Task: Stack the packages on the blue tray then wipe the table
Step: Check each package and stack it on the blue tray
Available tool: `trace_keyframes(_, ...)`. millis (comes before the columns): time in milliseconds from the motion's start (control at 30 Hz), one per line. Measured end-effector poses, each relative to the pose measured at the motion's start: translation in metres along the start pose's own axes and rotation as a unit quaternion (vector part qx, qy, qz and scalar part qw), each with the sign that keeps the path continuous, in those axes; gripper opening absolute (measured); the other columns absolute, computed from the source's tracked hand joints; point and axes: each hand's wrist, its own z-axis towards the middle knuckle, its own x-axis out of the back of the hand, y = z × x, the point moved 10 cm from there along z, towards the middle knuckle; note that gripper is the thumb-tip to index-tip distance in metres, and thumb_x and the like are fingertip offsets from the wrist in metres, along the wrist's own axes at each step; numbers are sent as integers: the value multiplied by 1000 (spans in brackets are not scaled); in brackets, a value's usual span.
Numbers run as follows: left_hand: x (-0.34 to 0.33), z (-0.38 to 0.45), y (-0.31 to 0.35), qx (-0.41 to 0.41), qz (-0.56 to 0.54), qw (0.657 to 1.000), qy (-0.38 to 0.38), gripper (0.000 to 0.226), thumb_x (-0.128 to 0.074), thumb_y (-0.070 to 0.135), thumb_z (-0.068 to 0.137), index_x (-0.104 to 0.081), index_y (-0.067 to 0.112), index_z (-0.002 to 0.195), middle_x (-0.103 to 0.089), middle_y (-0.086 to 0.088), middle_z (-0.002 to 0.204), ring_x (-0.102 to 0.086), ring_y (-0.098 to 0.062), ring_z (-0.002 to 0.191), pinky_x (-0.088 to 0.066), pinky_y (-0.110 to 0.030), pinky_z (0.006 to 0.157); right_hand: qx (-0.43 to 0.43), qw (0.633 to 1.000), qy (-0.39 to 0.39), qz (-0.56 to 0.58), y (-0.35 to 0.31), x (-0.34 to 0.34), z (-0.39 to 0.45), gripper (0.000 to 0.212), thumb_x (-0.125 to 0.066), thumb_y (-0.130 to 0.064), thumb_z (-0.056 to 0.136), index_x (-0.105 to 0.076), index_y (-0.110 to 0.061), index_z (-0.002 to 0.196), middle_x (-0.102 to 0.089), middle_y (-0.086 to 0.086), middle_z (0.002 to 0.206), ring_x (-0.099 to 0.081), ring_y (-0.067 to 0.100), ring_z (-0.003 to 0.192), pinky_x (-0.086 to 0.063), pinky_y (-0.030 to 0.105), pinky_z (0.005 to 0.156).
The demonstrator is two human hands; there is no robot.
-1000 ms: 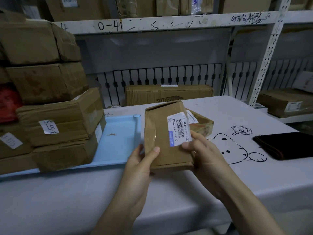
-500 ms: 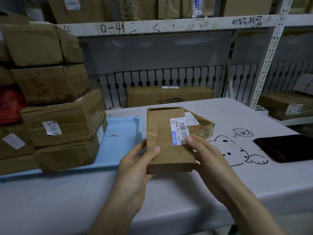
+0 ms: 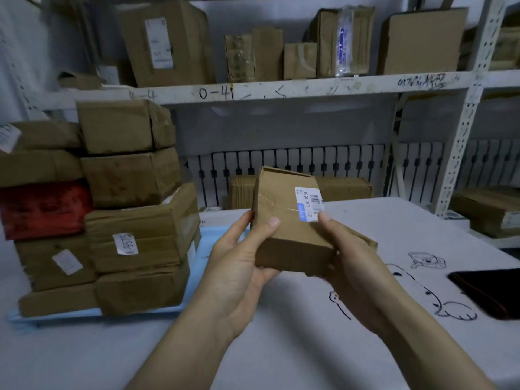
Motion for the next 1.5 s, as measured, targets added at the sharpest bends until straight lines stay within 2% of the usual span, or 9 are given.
trace_keyframes(233,-18,4,110,-80,79,994,-15,36,-68,18,84,-68,9,118,-76,-12,103,-72,-23,100,-55,-50,92,37,996,-60,63,-65,-63,18,33,-53,-46,92,-76,-26,105,-77,-7,105,-71,11,99,-33,43,112)
trace_keyframes(400,-11,7,179,-103,100,990,10,36,-71,19,85,-65,8,118,-75,-17,104,-71,-31,102,-53,-56,94,106,981,-124,101,-113,-130,29,40,-52,-35,97,-59,-17,132,-75,4,113,-71,15,102,-50,27,84)
trace_keyframes(500,0,8,227,-130,116,984,42,39,-73,22,83,-63,10,119,-75,-17,102,-70,-31,101,-52,-57,95,136,982,-132,24,-133,-167,38,44,-51,-43,98,-55,-24,137,-67,2,124,-63,15,113,-46,30,95)
trace_keyframes(633,21,5,293,-172,133,973,74,38,-72,24,85,-62,10,119,-75,-18,102,-72,-31,97,-57,-55,84,172,967,-188,-9,-163,-231,49,24,-47,-42,101,-64,-28,107,-70,1,119,-64,14,112,-45,37,106)
trace_keyframes(800,81,-5,360,-204,132,957,161,29,-67,27,91,-60,11,115,-72,-19,103,-70,-31,94,-60,-49,73,245,930,-210,-176,-184,-303,64,50,-44,-51,100,-47,-26,143,-54,-7,134,-49,16,128,-36,41,111)
trace_keyframes(1067,167,8,377,-161,166,936,265,16,-63,26,93,-64,12,101,-70,-13,75,-68,-26,72,-59,-44,58,261,866,-261,-336,-157,-384,79,54,-50,-31,102,-34,-17,152,-46,2,147,-49,8,109,-43,19,82)
trace_keyframes(1167,173,18,378,-159,164,937,266,22,-60,33,96,-59,12,101,-68,-15,81,-68,-28,75,-58,-49,65,269,848,-265,-372,-151,-401,86,55,-53,-26,101,-34,-14,152,-45,9,150,-47,22,131,-41,36,108)
trace_keyframes(1300,181,30,389,-184,263,898,299,50,-45,51,99,-54,8,125,-69,-14,103,-66,-27,96,-53,-40,90,274,852,-249,-370,-153,-412,89,50,-55,-24,100,-45,-10,146,-53,8,140,-52,21,122,-45,31,99)
trace_keyframes(1500,188,41,382,-147,463,815,316,68,-25,54,103,-41,4,145,-53,-14,132,-51,-27,113,-36,-31,87,264,835,-239,-418,-142,-412,101,50,-55,-26,100,-45,-4,143,-49,9,145,-46,17,123,-35,29,94)
